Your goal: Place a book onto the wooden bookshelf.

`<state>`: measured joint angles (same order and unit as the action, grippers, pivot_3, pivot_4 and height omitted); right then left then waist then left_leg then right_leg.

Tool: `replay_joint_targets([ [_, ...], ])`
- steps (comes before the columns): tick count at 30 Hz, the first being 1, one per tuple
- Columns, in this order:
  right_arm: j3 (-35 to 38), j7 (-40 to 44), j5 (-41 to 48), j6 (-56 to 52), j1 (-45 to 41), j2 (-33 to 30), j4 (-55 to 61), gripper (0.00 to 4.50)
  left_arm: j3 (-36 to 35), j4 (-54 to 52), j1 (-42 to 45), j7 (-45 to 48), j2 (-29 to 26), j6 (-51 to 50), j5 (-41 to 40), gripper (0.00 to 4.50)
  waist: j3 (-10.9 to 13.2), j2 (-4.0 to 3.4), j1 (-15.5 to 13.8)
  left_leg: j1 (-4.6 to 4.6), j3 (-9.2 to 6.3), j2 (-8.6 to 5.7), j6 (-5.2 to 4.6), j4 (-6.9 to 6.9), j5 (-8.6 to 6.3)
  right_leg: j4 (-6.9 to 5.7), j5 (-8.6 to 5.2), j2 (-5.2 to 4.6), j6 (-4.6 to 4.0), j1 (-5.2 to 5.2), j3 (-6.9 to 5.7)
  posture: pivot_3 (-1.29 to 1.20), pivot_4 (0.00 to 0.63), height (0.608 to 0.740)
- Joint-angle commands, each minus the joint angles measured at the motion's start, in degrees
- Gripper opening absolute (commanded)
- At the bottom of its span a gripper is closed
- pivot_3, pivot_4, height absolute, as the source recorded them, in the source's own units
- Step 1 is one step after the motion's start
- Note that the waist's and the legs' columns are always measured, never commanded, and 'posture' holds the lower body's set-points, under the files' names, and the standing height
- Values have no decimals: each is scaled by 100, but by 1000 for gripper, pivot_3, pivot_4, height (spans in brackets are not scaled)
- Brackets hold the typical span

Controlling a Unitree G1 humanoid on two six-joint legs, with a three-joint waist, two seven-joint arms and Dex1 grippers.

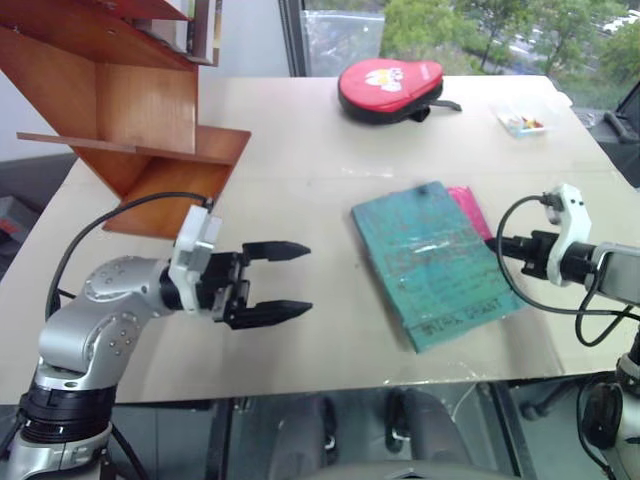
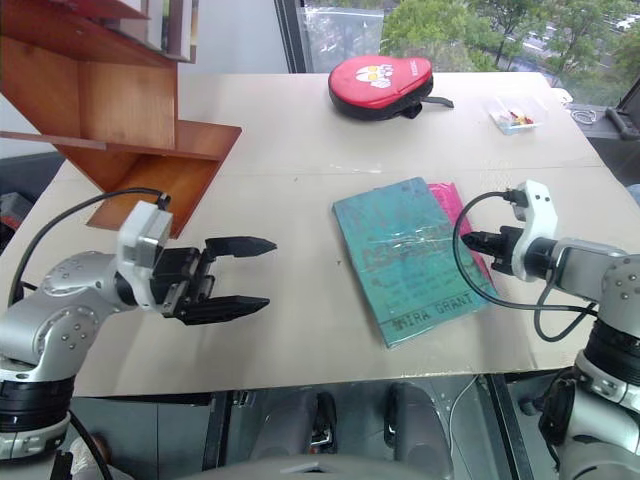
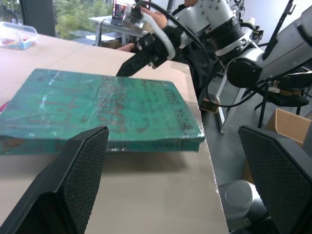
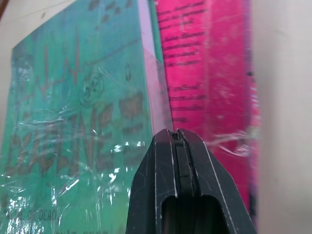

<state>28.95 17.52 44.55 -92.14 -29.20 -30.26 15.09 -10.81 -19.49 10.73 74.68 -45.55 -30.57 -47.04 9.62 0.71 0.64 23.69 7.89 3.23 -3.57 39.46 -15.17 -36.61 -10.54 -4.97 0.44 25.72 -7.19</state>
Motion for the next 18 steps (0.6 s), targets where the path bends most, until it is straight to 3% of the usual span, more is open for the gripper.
replay_joint_targets([
  [1, 169, 38, 58, 7, -162, 5, 252, 72, -200, -21, -48, 13, -50, 50, -118, 4500, 0, -1, -2, 0, 0, 0, 0, 0, 0, 0, 0, 0, 0, 0, 0, 0, 150, 740],
  [5, 401, 82, 74, 312, -51, -46, 460, 72, -260, 0, -68, -340, 55, -70, -157, 4500, 1, -1, -6, 1, -2, 0, 0, 0, 0, 2, 0, 0, 0, 0, -3, 0, 150, 740],
  [8, 604, 524, -47, 1709, 552, -233, 1253, 72, -262, 52, -141, -1290, 165, -667, -172, 4500, 1, -2, -27, 3, -9, -1, 0, -4, 0, 7, 0, -1, 0, -1, 2, 0, 150, 740],
  [9, 664, 777, -34, 2043, 804, -361, 1466, 300, -295, 44, -168, -1545, 222, -874, -294, 4500, 1, -2, -32, 4, -11, -1, 0, -6, 0, 9, 0, -1, 1, -1, 8, 0, 150, 740],
  [12, 576, 1409, 1, 2602, 1704, -841, 2160, 1301, -381, 28, -171, -2082, 372, -1443, -696, 4500, 1, 0, -72, 10, -15, -1, 0, -13, -1, 21, -2, -1, 5, -2, 8, 0, 150, 740],
  [15, 842, 1983, 279, 2865, 2686, -1193, 2985, 2796, -362, 201, 12, -2648, 488, -2140, -1081, 4500, 0, 1, -79, 7, -14, 0, 0, -12, -1, 25, -4, 0, 8, -5, 9, 0, 150, 740],
  [18, 1543, 2463, 1109, 2924, 3669, -1311, 3759, 3955, -265, 583, 362, -3130, 672, -2909, -1531, 4500, -1, 3, -147, 4, -17, 2, 0, -12, 0, 23, -5, 1, 8, -8, 8, 0, 150, 740],
])
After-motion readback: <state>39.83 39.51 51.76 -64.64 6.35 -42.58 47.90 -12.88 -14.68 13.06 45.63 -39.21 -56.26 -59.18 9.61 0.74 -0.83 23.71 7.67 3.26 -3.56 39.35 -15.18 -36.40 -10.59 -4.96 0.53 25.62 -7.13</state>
